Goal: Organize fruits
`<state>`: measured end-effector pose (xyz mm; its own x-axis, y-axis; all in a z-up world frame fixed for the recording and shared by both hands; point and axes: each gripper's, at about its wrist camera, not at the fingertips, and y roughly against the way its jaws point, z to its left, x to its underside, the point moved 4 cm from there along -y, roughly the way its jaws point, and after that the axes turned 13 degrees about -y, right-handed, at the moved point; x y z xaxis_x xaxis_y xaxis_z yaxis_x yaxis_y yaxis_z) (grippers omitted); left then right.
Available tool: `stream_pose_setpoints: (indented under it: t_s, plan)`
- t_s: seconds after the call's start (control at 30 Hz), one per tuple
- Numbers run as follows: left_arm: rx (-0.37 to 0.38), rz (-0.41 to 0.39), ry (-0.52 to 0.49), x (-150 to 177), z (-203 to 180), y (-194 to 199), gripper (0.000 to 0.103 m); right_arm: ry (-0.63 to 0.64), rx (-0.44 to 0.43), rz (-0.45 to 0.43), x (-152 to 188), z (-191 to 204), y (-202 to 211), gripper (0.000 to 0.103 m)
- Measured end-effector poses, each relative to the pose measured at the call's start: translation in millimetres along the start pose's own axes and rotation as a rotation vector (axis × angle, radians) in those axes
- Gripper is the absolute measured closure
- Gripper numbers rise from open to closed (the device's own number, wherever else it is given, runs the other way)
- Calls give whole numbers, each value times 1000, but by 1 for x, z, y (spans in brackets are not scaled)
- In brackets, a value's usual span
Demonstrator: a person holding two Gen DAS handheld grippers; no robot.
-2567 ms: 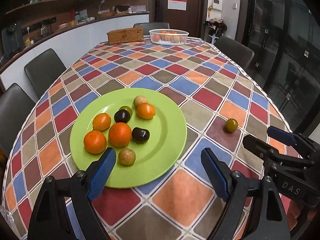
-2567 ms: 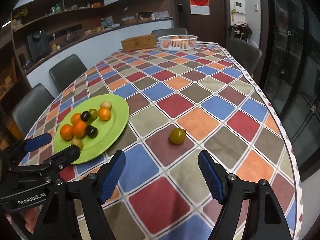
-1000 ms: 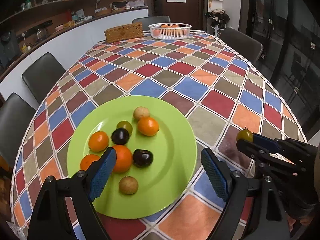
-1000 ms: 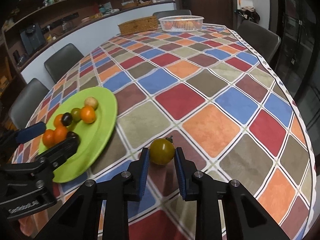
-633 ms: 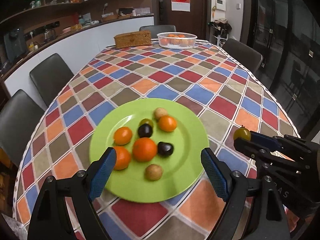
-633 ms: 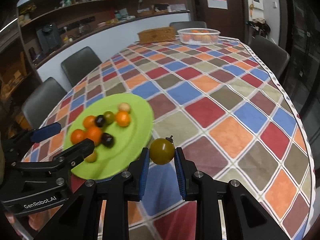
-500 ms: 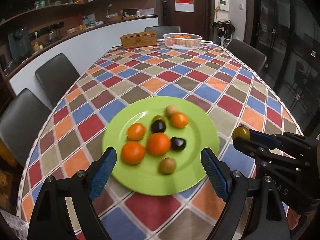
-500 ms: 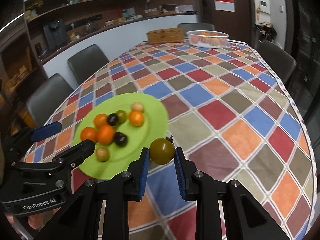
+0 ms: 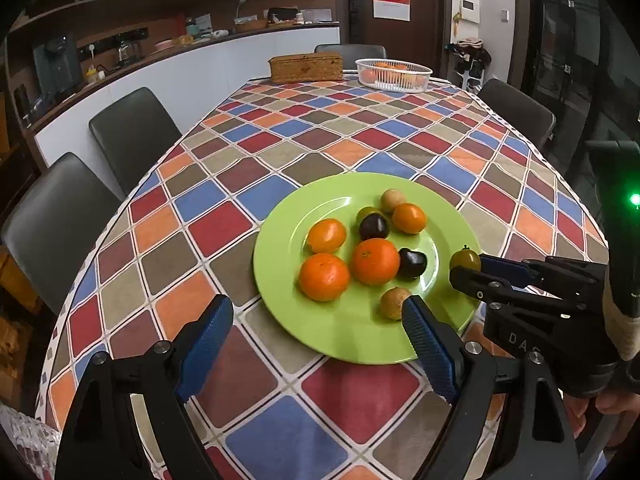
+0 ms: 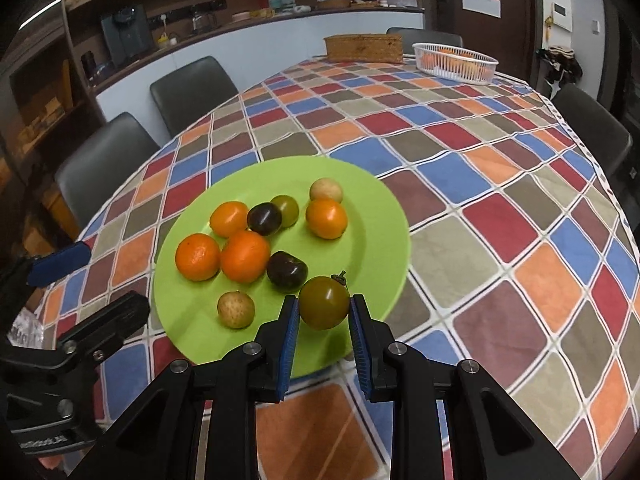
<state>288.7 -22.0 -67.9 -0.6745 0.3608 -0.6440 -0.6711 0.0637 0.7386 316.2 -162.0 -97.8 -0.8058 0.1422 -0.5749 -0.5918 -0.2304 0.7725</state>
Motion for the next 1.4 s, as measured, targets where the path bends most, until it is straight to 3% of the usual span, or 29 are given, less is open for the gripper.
stream_pose_setpoints:
  t_s: [0.17, 0.37, 1.0, 1.13, 1.4]
  plan:
    - [-9, -2, 2, 3, 3, 0, 16, -11, 5, -1, 1, 0, -1, 70]
    - [-5, -23, 14, 7, 5, 10, 16, -3, 19, -26, 6, 1, 16, 69]
    - [36, -201, -28, 23, -15, 115, 16, -39, 21, -209, 53, 11, 145, 69]
    - [34, -218, -40, 31, -22, 134, 15, -45, 29, -241, 66, 13, 167, 61]
    - [16, -249, -53, 43, -29, 163, 11, -47, 69, -295, 88, 13, 201, 53]
